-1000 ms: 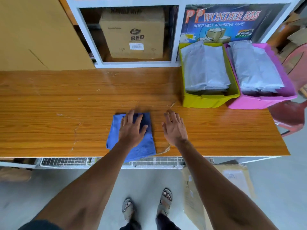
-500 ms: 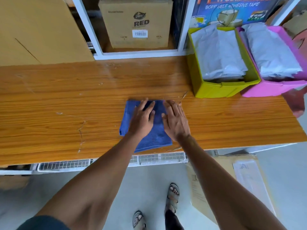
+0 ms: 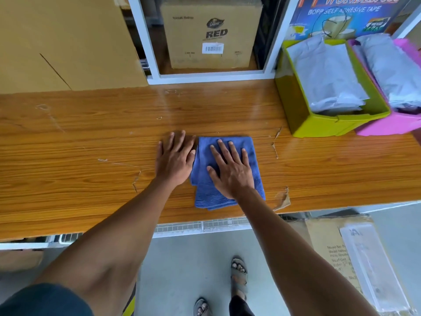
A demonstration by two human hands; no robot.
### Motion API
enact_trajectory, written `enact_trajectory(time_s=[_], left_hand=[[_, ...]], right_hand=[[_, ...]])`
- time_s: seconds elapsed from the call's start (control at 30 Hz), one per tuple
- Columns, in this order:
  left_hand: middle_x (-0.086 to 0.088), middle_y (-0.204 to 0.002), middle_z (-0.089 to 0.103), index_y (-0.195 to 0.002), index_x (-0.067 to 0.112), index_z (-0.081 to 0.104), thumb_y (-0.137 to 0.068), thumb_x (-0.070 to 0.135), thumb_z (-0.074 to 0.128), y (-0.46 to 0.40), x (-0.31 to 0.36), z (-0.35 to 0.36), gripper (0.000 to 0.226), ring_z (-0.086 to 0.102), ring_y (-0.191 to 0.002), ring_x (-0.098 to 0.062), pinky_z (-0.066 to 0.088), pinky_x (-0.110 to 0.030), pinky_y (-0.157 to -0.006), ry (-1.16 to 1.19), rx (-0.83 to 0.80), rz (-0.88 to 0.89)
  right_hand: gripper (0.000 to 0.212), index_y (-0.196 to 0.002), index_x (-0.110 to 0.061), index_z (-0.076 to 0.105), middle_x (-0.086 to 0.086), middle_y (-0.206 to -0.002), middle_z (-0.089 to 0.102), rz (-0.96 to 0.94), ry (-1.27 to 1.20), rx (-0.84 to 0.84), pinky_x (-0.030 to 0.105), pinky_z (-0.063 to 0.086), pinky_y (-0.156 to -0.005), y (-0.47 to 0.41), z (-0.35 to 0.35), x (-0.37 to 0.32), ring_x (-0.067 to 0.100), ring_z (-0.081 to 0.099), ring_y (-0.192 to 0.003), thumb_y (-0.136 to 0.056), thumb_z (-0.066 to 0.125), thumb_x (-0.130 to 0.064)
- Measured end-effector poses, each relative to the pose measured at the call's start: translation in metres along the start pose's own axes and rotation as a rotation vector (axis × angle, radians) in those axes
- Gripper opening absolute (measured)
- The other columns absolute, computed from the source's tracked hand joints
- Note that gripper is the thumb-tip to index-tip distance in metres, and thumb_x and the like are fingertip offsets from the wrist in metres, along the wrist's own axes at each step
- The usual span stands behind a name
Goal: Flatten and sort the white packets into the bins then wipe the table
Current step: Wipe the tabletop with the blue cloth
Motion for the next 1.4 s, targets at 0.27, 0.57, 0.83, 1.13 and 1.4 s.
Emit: enact_trajectory(time_s=[0.27, 0.57, 0.83, 1.13, 1.4], left_hand=[[0.009, -0.177, -0.003, -0.165, 0.049, 0.006, -0.108, 0.063, 0.009, -0.025, -0.004, -0.005, 0.059, -0.003, -0.163, -0.027, 0.007, -0.064, -0.127, -0.032, -0.025, 0.020], [0.008, -0.177, -0.004, -0.165, 0.049, 0.007, -0.107, 0.065, 0.008, -0.032, -0.006, -0.006, 0.060, -0.005, -0.163, -0.028, 0.007, -0.066, -0.126, -0.024, -0.032, 0.038], [0.011, -0.177, -0.001, -0.163, 0.053, 0.012, -0.103, 0.068, 0.006, -0.035, -0.007, -0.005, 0.062, -0.003, -0.163, -0.026, 0.000, -0.065, -0.127, 0.019, -0.052, 0.014], [0.006, -0.177, -0.008, -0.164, 0.051, 0.002, -0.103, 0.069, 0.004, -0.005, 0.007, 0.005, 0.064, -0.009, -0.162, -0.032, -0.007, -0.068, -0.125, 0.047, -0.089, -0.092], [0.006, -0.177, -0.006, -0.164, 0.052, 0.004, -0.102, 0.072, 0.003, -0.010, 0.005, 0.009, 0.065, -0.010, -0.162, -0.033, -0.006, -0.069, -0.124, 0.039, -0.048, -0.070]], right_hand=[[0.075, -0.165, -0.041, -0.002, -0.004, -0.175, -0.007, 0.056, 0.048, -0.074, 0.063, -0.006, -0.125, -0.052, -0.009, 0.016, 0.026, -0.009, -0.161, -0.097, 0.017, -0.066], [0.071, -0.164, -0.043, -0.002, -0.006, -0.174, -0.010, 0.075, 0.042, -0.068, 0.065, -0.006, -0.124, -0.057, -0.014, 0.010, 0.029, -0.010, -0.160, -0.101, 0.008, -0.072], [0.068, -0.165, -0.043, 0.008, -0.007, -0.175, 0.000, 0.077, 0.033, -0.033, 0.062, -0.001, -0.126, -0.046, -0.010, 0.010, 0.022, -0.005, -0.161, -0.103, 0.013, -0.073], [0.064, -0.163, -0.049, 0.004, -0.014, -0.173, -0.006, 0.170, 0.032, -0.035, 0.060, -0.005, -0.127, 0.025, -0.011, 0.006, 0.018, -0.009, -0.160, -0.104, 0.012, -0.072], [0.065, -0.162, -0.053, 0.000, -0.016, -0.173, -0.006, 0.140, 0.051, -0.054, 0.062, -0.001, -0.126, -0.041, -0.019, 0.039, 0.018, -0.007, -0.161, -0.101, 0.008, -0.075]])
Point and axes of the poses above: each hand's wrist, its own y-axis away from the middle knuckle, its own z-axis out of the palm, x = y × z, the point moved 4 cm from there along -y, towards the middle knuckle
